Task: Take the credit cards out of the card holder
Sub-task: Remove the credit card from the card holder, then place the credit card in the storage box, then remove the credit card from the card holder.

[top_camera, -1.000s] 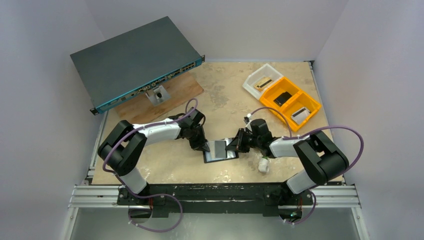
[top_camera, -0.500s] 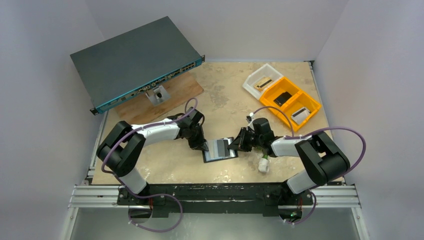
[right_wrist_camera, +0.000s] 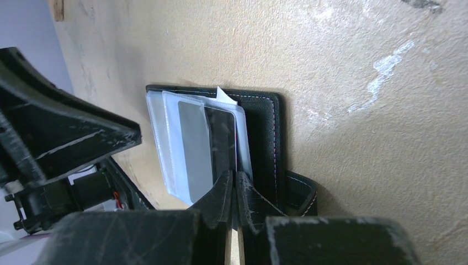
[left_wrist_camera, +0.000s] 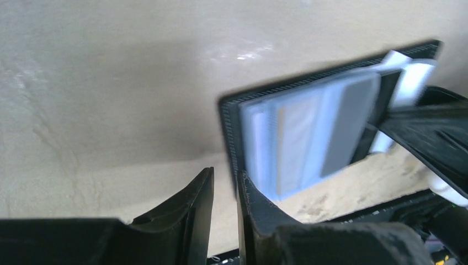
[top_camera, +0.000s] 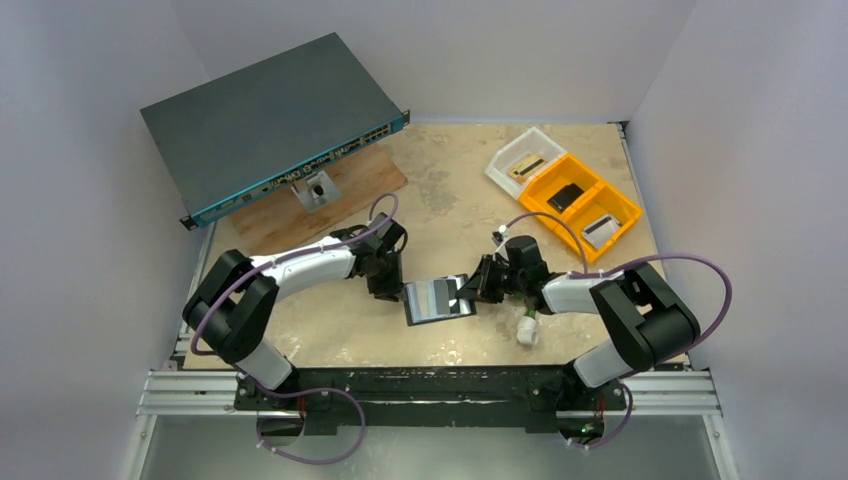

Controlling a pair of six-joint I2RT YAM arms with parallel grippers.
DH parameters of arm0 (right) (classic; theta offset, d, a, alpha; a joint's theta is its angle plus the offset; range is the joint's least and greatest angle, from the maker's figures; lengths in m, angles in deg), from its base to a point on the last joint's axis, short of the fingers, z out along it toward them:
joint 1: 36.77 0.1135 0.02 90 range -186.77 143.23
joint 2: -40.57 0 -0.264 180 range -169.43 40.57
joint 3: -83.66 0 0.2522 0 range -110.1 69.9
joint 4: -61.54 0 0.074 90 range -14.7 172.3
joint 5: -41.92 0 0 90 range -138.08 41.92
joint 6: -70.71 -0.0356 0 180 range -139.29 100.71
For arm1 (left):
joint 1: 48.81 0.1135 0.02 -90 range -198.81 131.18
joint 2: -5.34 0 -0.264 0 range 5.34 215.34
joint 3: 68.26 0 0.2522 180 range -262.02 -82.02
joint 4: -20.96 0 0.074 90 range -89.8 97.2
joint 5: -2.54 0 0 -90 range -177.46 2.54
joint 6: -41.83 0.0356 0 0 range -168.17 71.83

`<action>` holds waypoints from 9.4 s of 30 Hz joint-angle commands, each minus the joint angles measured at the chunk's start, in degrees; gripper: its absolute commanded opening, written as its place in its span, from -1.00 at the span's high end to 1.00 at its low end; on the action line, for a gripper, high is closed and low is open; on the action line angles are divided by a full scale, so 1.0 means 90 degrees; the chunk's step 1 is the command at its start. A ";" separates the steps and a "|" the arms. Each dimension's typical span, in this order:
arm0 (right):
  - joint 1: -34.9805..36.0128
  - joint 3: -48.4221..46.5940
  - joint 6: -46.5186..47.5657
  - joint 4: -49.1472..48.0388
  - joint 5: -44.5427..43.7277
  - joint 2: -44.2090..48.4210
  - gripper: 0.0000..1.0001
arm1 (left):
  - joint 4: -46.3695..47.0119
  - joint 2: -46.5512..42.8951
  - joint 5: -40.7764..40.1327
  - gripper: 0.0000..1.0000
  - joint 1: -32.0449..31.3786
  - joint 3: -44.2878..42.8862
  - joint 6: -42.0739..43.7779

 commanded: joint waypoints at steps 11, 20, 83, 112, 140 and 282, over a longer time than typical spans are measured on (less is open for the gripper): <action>-0.0036 -0.0105 0.0191 0.0107 -0.0048 -0.0087 1.00 | 0.0487 0.0507 0.0682 0.74 -0.0472 -0.1245 0.0283; -0.0038 -0.0068 0.0152 0.0044 0.0050 -0.0091 0.51 | 0.0520 0.1152 0.0651 1.00 -0.0480 -0.1090 0.0172; -0.0021 0.0022 -0.0426 -0.0721 0.0730 -0.0131 1.00 | -0.0382 0.1562 -0.0625 1.00 -0.0397 -0.0639 0.0021; -0.0156 -0.0353 0.0229 0.1226 -0.0243 0.1151 1.00 | -0.0277 0.1137 -0.0567 1.00 -0.0237 -0.0445 0.0119; -0.0209 -0.1406 0.0171 0.2812 -0.0904 0.2148 1.00 | -0.1011 -0.1047 0.0311 -0.22 -0.0266 -0.1122 0.1138; 0.2964 -0.2472 -0.0174 0.2636 -0.2699 -0.1476 1.00 | -0.0118 -0.0991 0.0937 0.29 0.0292 0.0092 0.0518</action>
